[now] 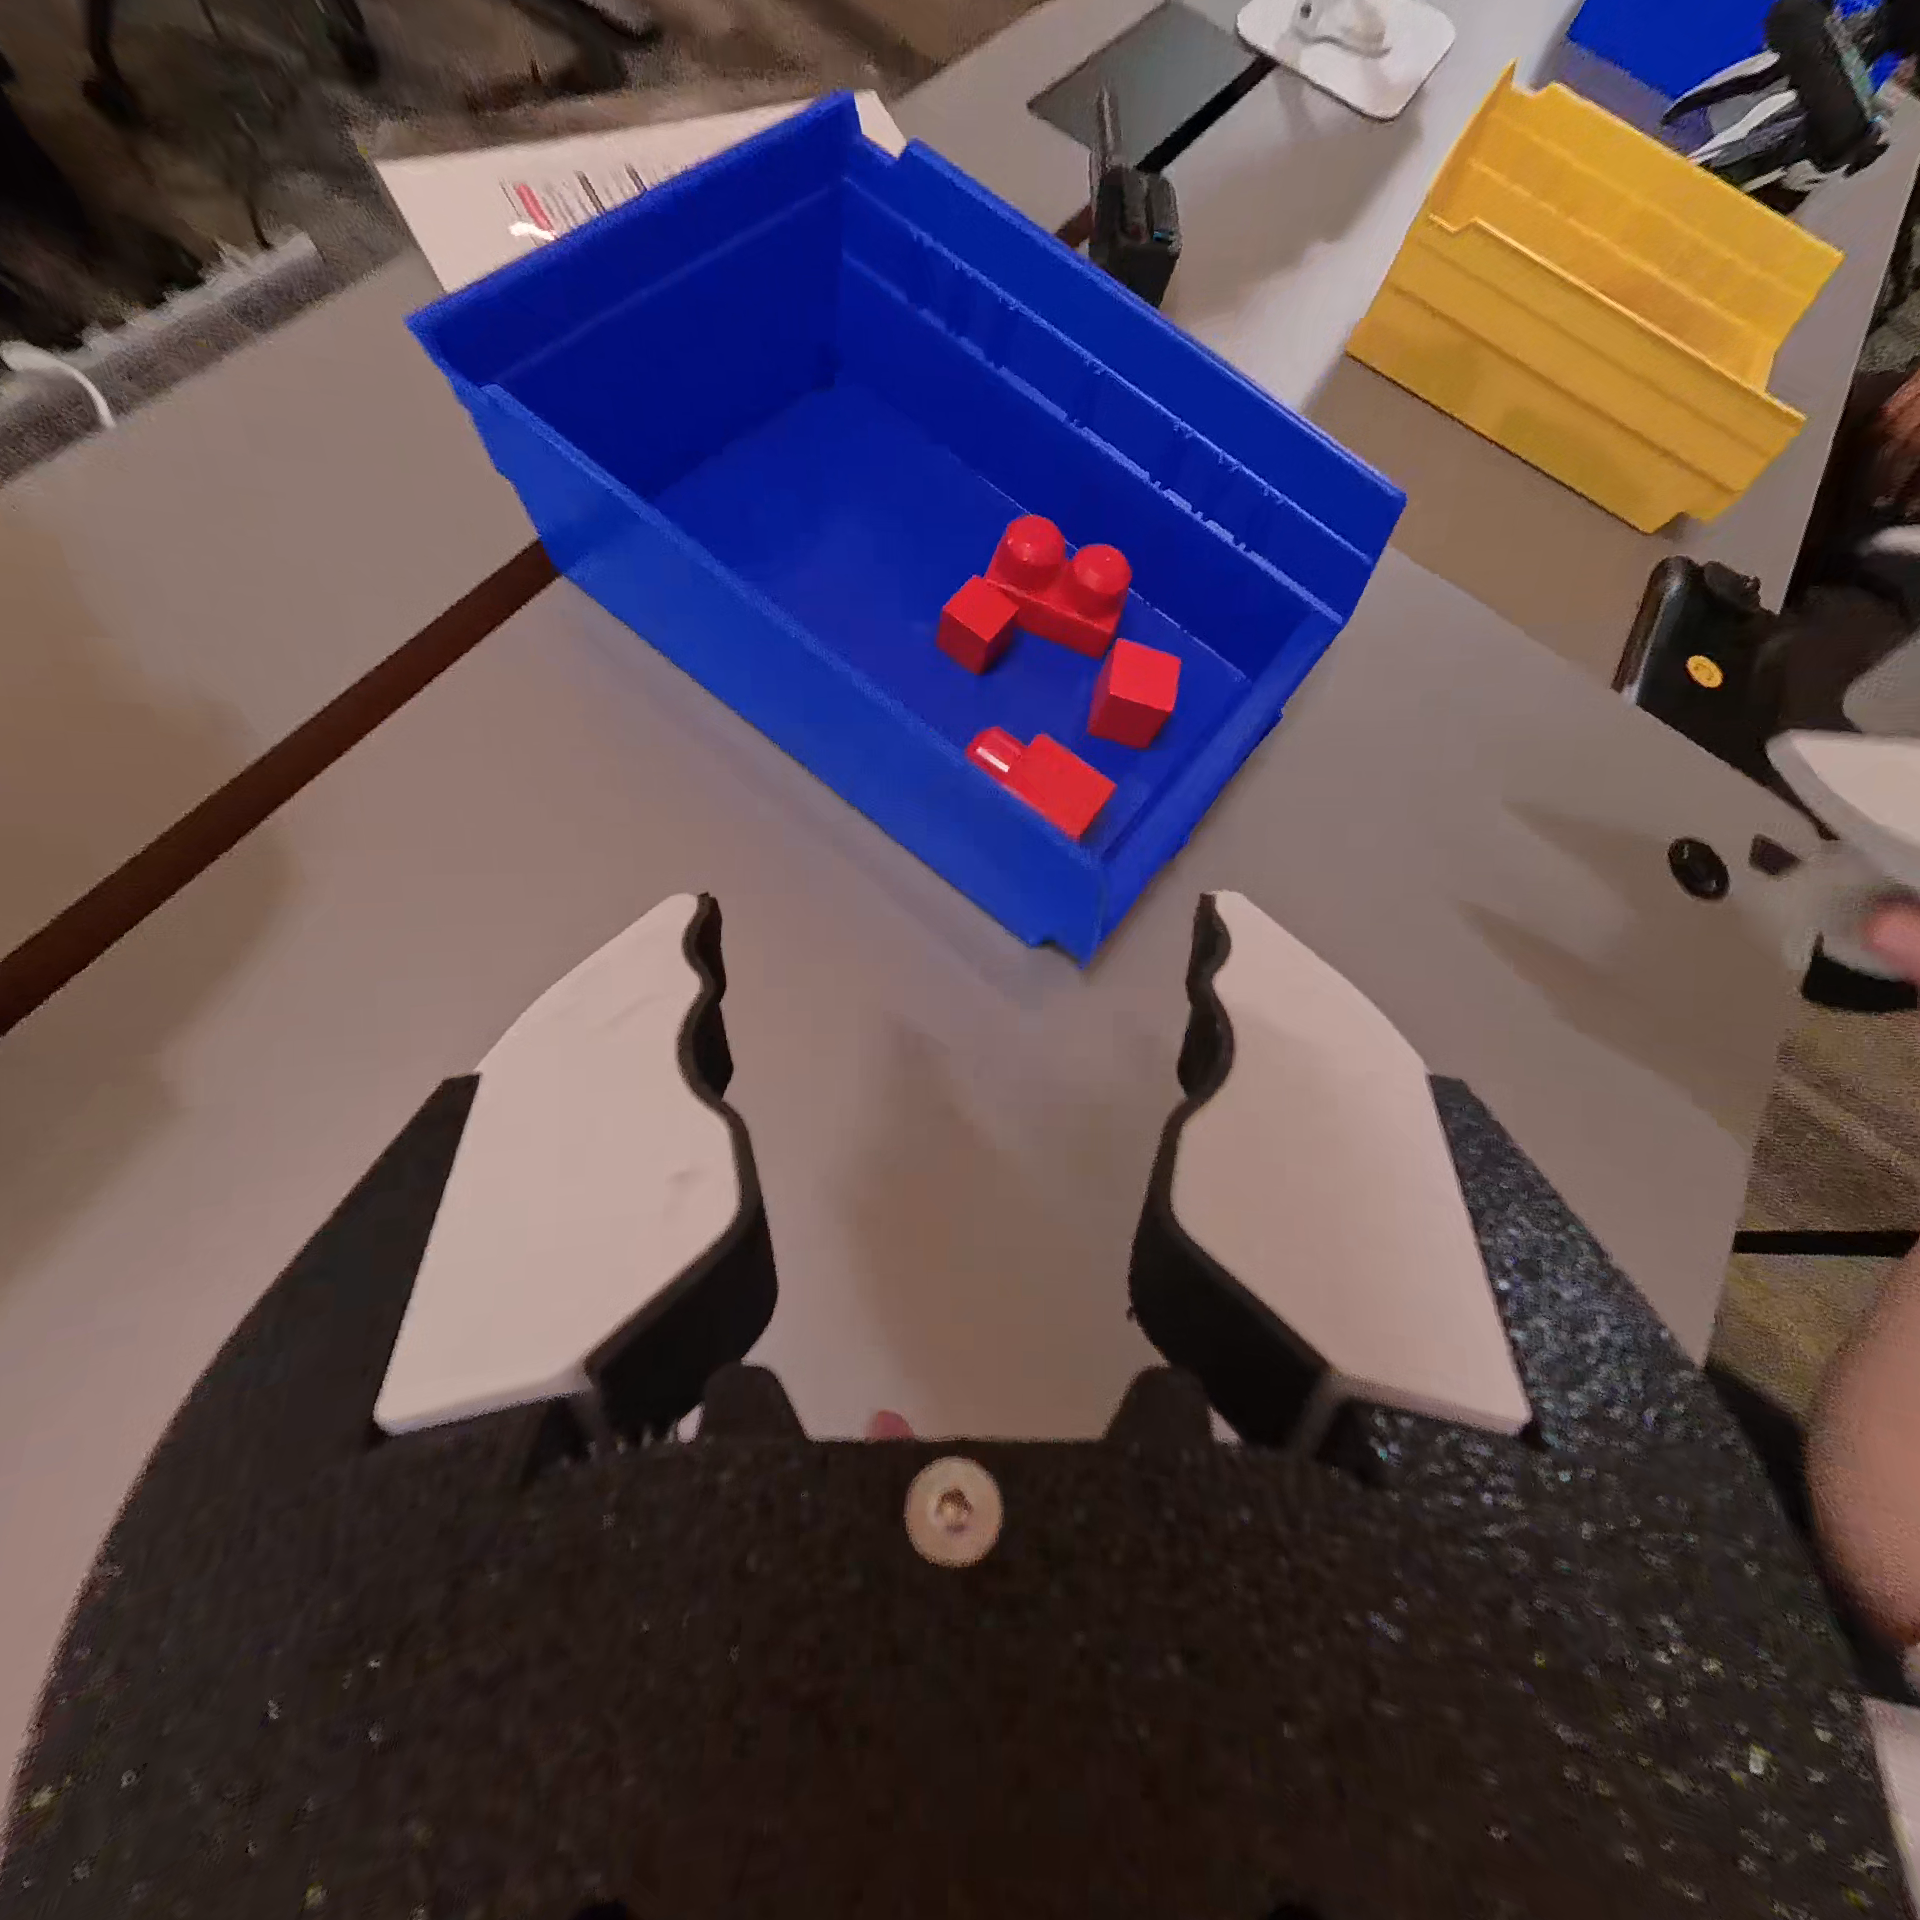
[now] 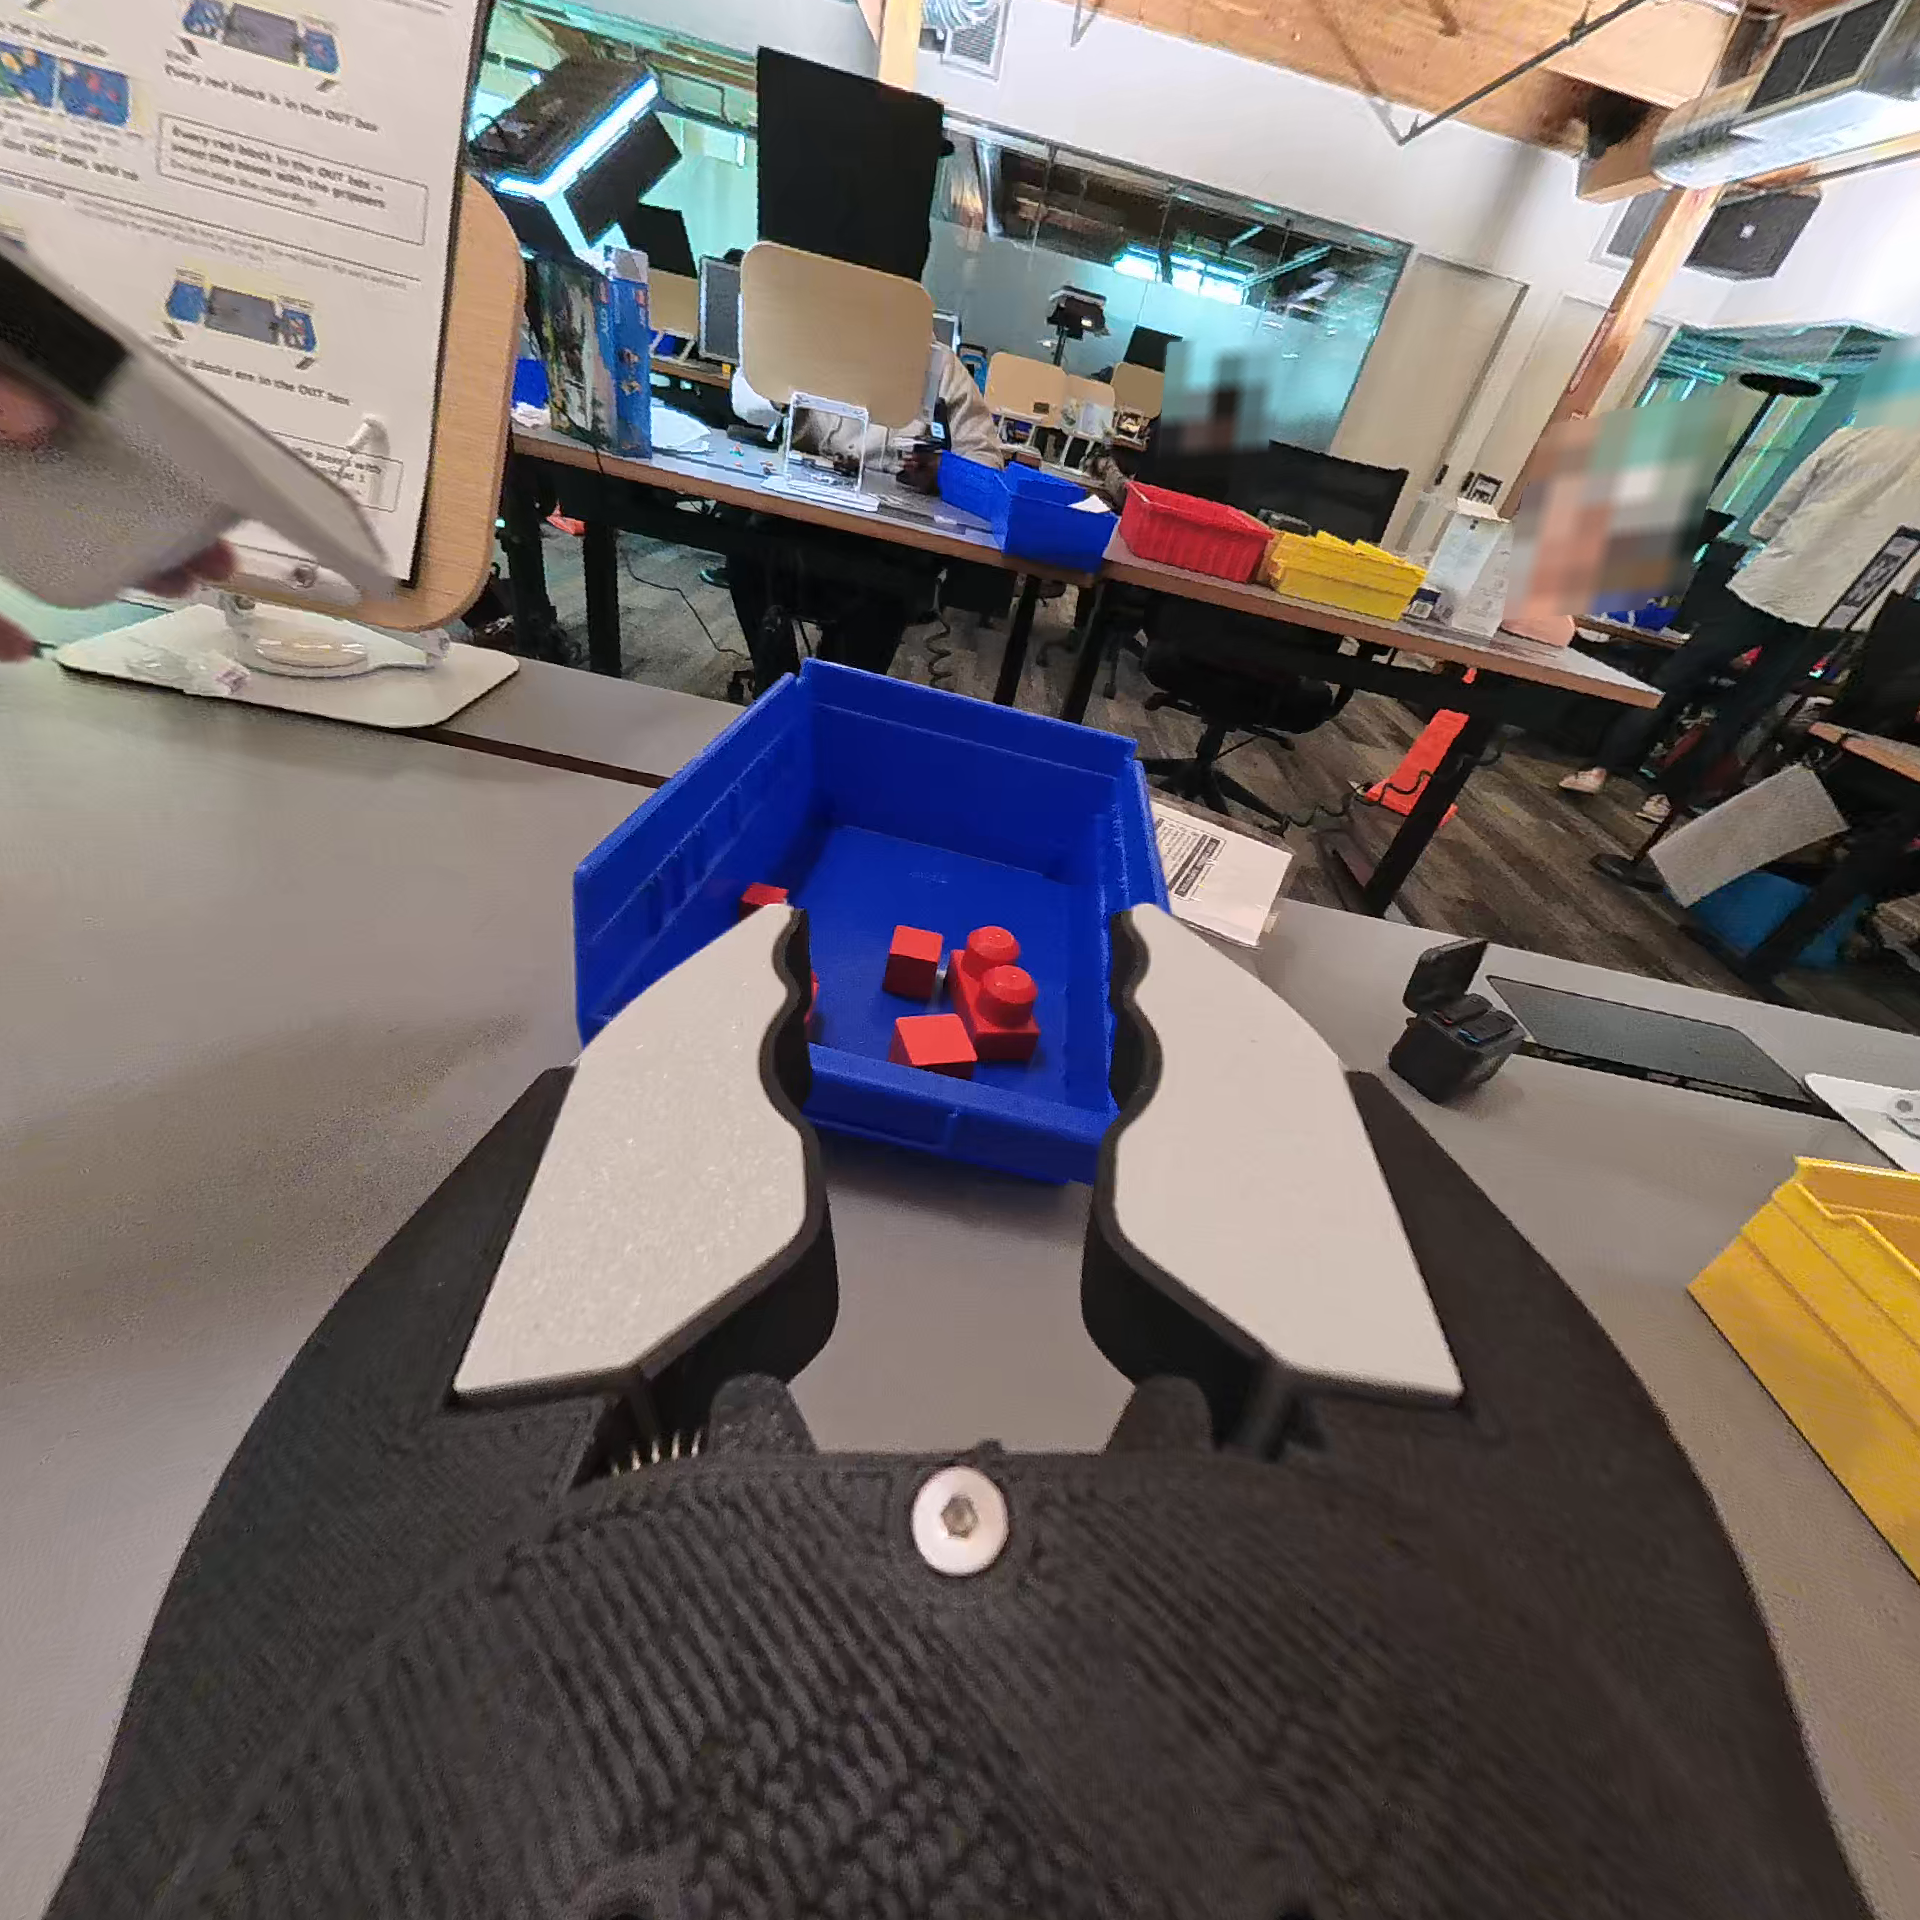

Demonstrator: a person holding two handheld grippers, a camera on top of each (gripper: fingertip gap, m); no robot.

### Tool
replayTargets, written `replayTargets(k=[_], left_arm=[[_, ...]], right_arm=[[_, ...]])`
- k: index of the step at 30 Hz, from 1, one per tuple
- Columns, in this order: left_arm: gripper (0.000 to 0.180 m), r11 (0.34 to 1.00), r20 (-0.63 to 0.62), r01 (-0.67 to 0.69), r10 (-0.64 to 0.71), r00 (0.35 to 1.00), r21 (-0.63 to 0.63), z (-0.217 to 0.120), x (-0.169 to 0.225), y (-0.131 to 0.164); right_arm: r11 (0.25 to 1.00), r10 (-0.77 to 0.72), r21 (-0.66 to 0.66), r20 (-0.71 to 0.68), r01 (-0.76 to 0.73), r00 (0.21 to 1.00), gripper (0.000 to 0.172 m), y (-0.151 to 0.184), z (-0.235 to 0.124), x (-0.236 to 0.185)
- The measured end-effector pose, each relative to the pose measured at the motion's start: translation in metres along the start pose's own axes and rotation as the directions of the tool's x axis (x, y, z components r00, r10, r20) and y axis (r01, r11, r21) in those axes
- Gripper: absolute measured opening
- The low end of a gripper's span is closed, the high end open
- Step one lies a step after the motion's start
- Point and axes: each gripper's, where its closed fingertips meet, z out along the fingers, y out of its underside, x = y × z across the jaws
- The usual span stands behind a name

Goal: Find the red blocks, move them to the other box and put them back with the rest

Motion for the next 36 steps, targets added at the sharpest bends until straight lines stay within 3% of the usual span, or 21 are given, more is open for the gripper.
replayTargets(k=[3,8,11,18,27,29,32,36], left_arm=[[0.086,0.988,0.01,0.08,-0.079,0.997,-0.129,0.04,-0.004,-0.013],[0.085,0.901,0.163,0.259,-0.214,0.963,-0.349,0.102,-0.035,-0.014],[0.086,0.84,0.309,0.382,-0.272,0.911,-0.386,0.127,-0.065,-0.011],[0.076,0.728,0.419,0.557,-0.394,0.818,-0.401,0.164,-0.079,0.004],[0.043,0.71,0.529,0.595,-0.362,0.768,-0.378,0.189,-0.093,0.018],[0.026,0.722,0.537,0.58,-0.339,0.772,-0.378,0.193,-0.094,0.018],[0.015,0.761,0.53,0.485,-0.221,0.819,-0.432,0.193,-0.096,0.015],[0.011,0.765,0.482,0.488,-0.268,0.834,-0.42,0.196,-0.094,0.014]], right_arm=[[1.0,0.002,-0.003,-0.008,-0.002,1.0,0.055,0.003,-0.004,0.006],[0.999,0.012,-0.033,0.004,-0.012,1.0,0.055,0.015,-0.006,0.008],[0.999,0.012,-0.031,0.008,-0.012,1.0,0.055,0.017,-0.009,0.008],[0.998,0.042,-0.045,0.032,-0.04,0.999,0.055,0.026,-0.018,0.01],[0.983,0.049,-0.178,0.018,-0.045,0.999,0.056,0.065,-0.02,0.018],[0.979,0.052,-0.198,0.021,-0.047,0.998,0.056,0.07,-0.019,0.018],[0.976,0.073,-0.206,0.021,-0.067,0.997,0.056,0.075,-0.018,0.02],[0.971,0.095,-0.222,0.024,-0.087,0.995,0.056,0.081,-0.017,0.023]])
